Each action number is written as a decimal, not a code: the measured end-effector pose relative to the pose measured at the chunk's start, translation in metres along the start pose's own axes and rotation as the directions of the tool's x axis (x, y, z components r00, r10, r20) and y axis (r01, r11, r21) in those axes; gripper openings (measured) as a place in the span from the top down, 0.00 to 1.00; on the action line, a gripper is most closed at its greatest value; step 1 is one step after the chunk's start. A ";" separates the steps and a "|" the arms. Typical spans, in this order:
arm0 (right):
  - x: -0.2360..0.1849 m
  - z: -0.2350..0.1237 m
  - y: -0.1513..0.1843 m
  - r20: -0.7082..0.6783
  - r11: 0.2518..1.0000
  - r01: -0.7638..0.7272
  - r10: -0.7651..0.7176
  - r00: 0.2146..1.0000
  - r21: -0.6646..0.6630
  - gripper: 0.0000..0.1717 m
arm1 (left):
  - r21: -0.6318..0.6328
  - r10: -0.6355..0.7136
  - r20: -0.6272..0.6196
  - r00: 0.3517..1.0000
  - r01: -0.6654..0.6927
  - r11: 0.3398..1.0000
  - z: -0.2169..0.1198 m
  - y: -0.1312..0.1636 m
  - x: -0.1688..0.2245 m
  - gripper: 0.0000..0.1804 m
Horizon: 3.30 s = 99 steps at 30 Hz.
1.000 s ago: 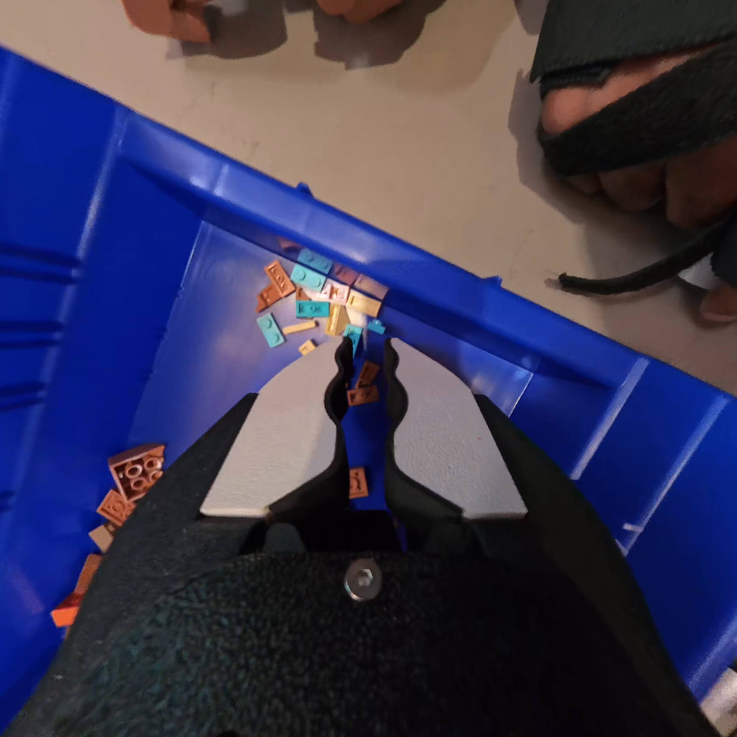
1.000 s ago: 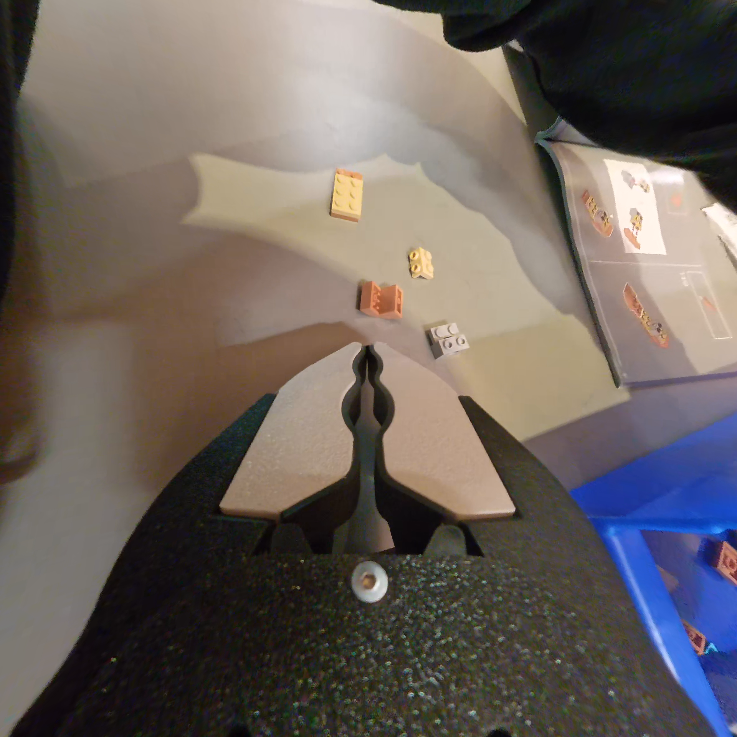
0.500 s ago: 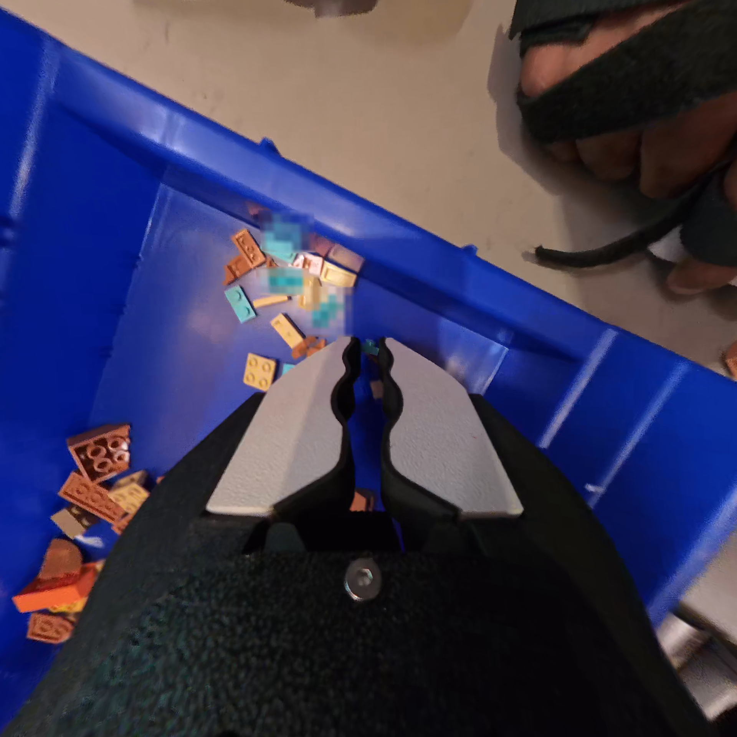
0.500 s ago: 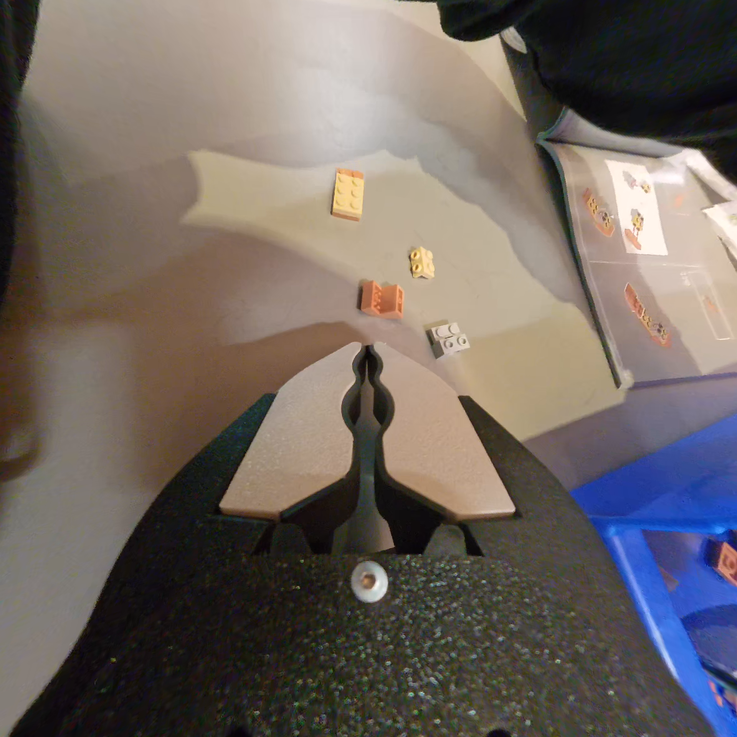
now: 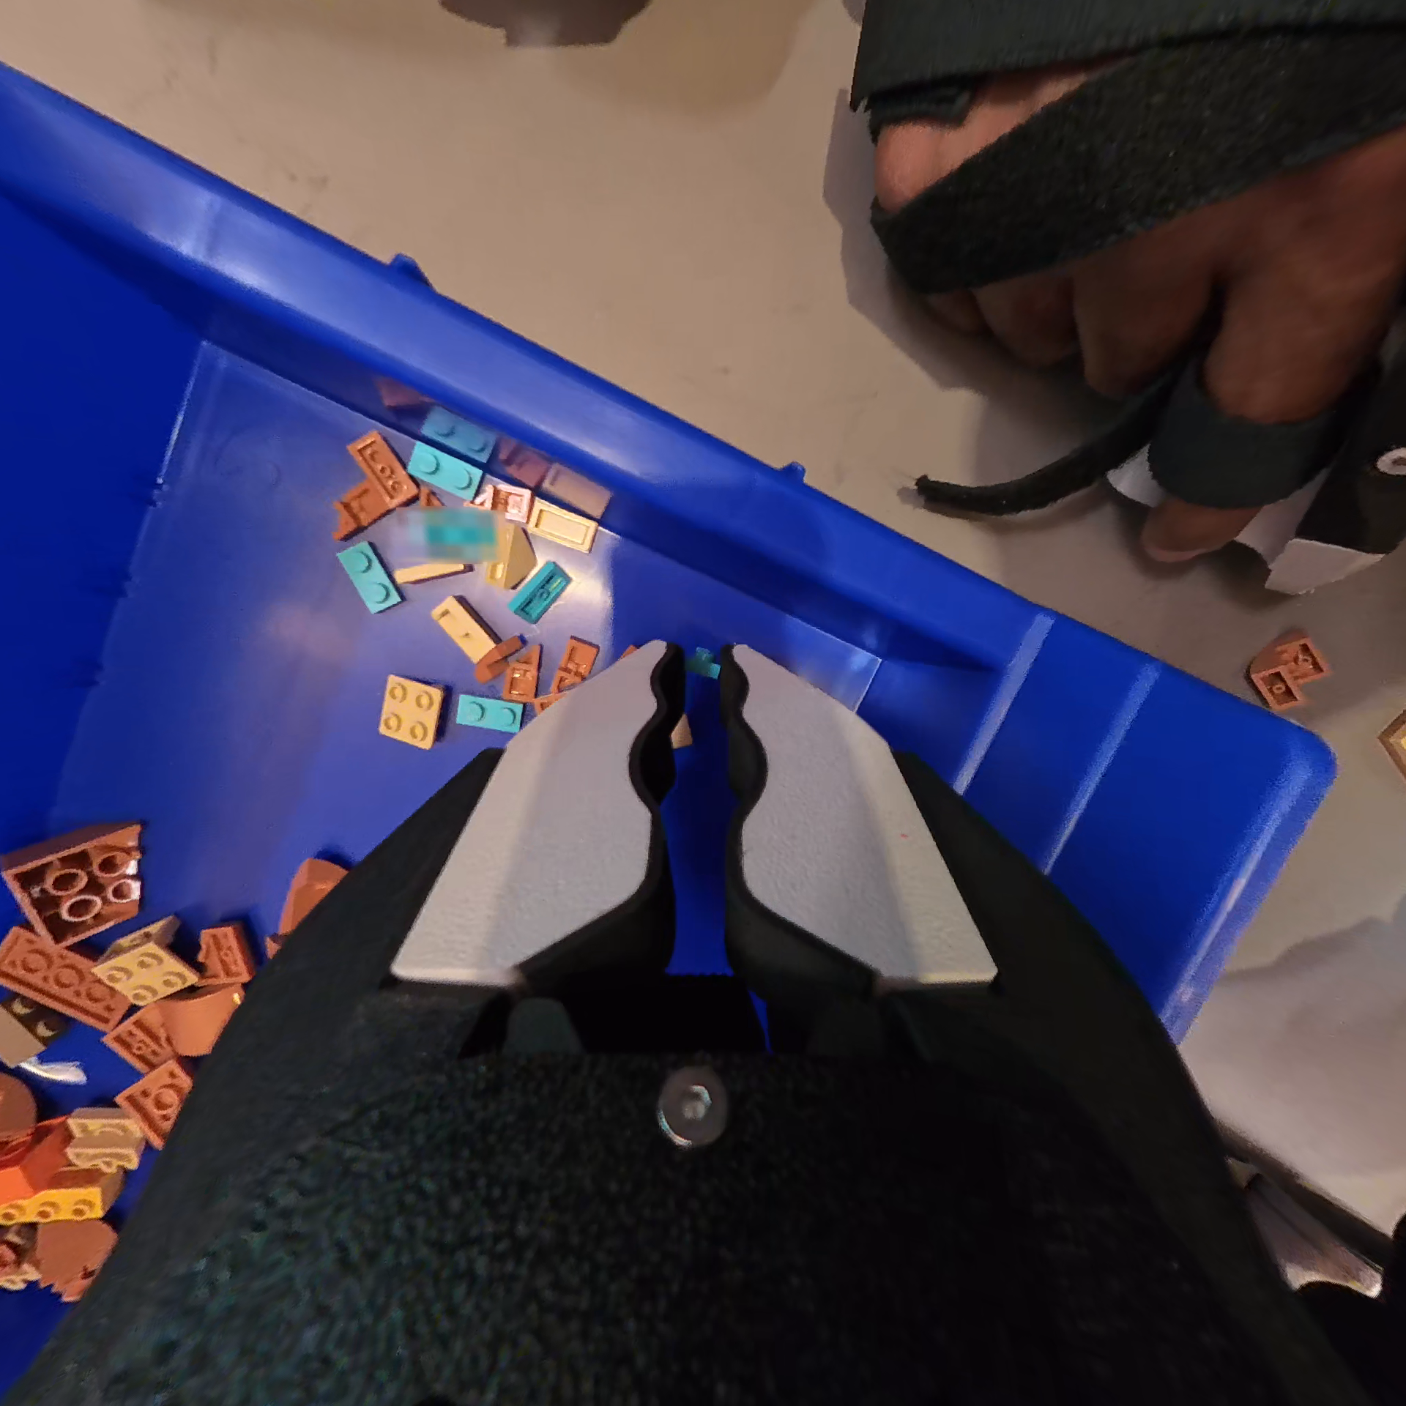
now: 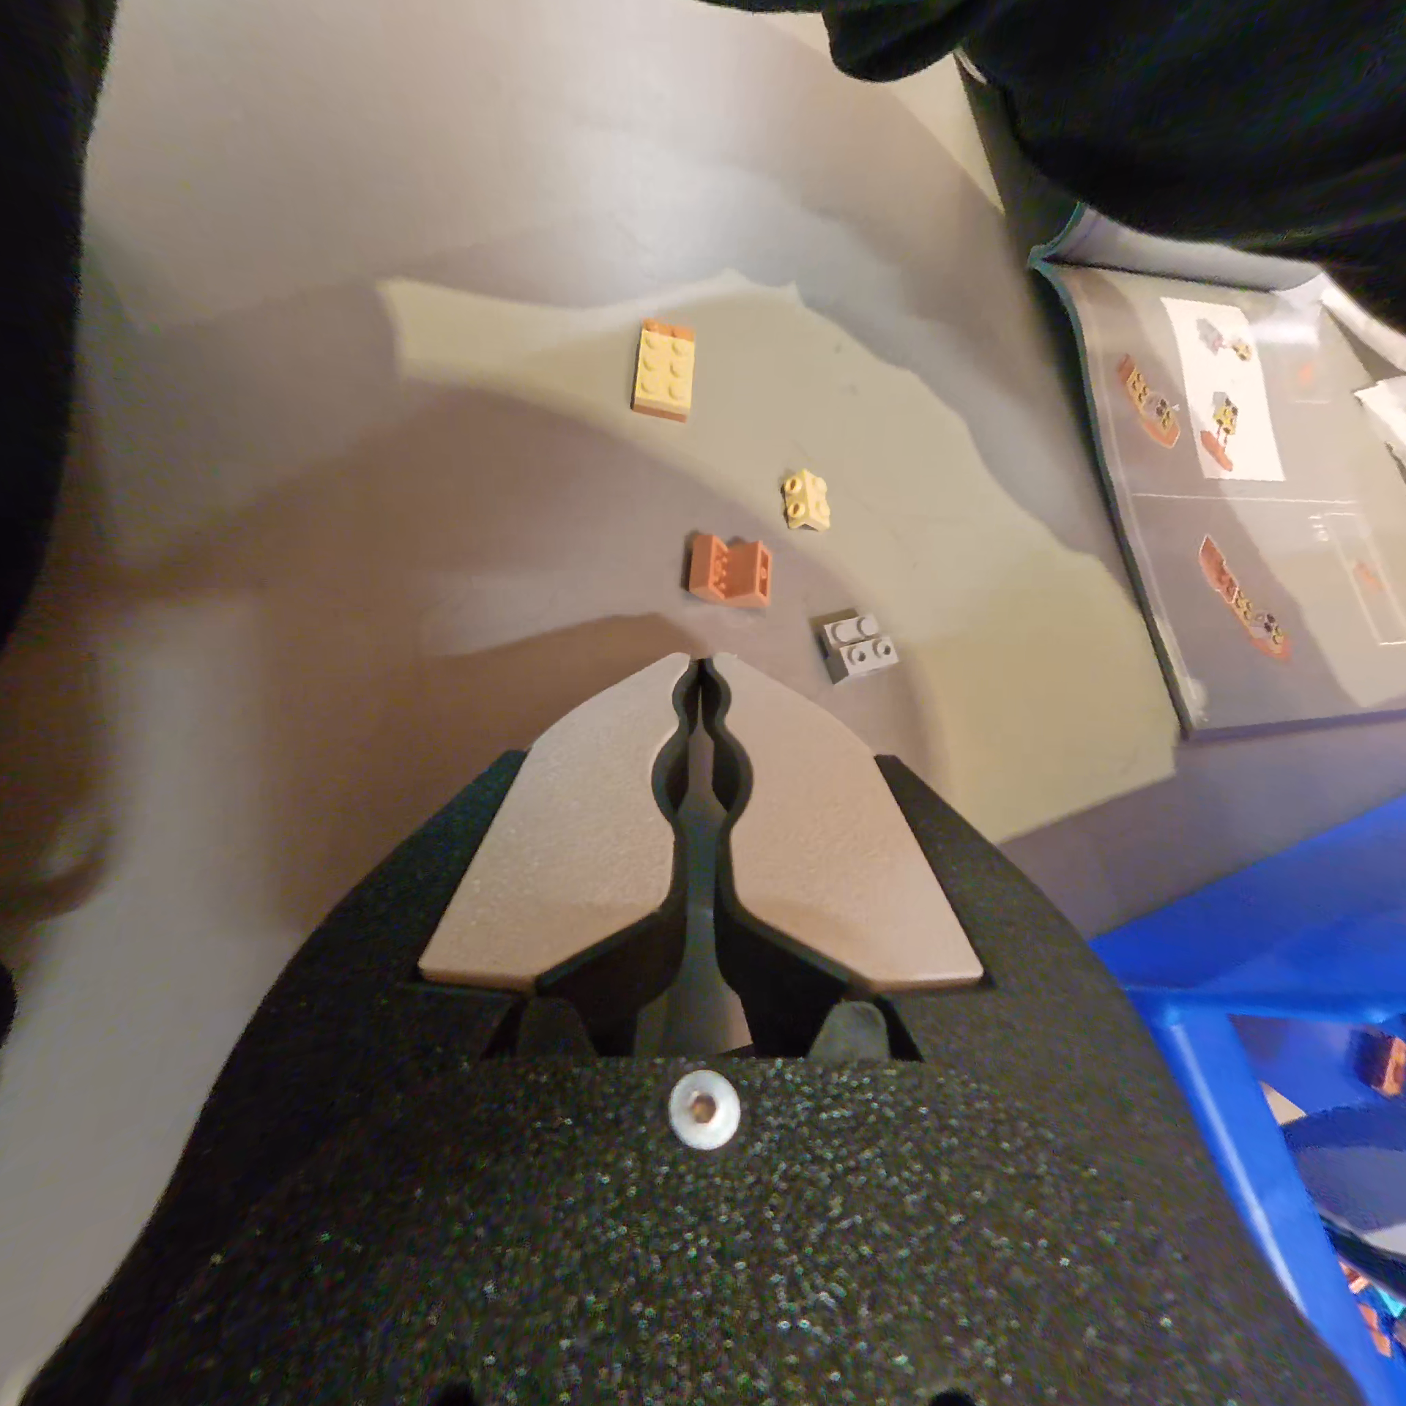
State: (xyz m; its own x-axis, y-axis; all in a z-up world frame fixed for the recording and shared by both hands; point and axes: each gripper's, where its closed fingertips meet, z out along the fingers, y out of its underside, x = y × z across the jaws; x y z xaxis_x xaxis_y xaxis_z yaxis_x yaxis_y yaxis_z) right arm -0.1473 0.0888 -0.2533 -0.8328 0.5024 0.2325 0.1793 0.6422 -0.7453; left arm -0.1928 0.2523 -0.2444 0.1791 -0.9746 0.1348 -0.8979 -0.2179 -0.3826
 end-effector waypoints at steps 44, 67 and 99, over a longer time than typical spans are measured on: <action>0.002 0.001 0.001 0.014 1.000 -0.015 0.015 1.000 -0.005 1.00 | -0.039 -0.086 0.189 0.978 0.095 0.995 -0.008 0.015 -0.048 0.88; 0.002 0.000 -0.001 0.014 1.000 -0.014 0.014 1.000 -0.003 1.00 | 0.010 -0.086 0.237 0.968 0.086 0.996 -0.017 0.006 -0.039 0.89; 0.018 0.005 -0.001 -0.141 0.998 -0.041 0.034 0.989 -0.043 1.00 | 0.489 -0.664 0.383 0.642 0.469 0.735 0.028 0.048 0.237 0.84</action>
State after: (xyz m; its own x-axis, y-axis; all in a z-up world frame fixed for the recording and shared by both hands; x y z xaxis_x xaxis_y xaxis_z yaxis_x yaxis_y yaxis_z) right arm -0.1652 0.0945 -0.2520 -0.7439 0.6008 0.2927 0.2352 0.6454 -0.7267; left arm -0.1824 0.0090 -0.2568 0.8654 -0.5010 -0.0096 -0.3797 -0.6431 -0.6650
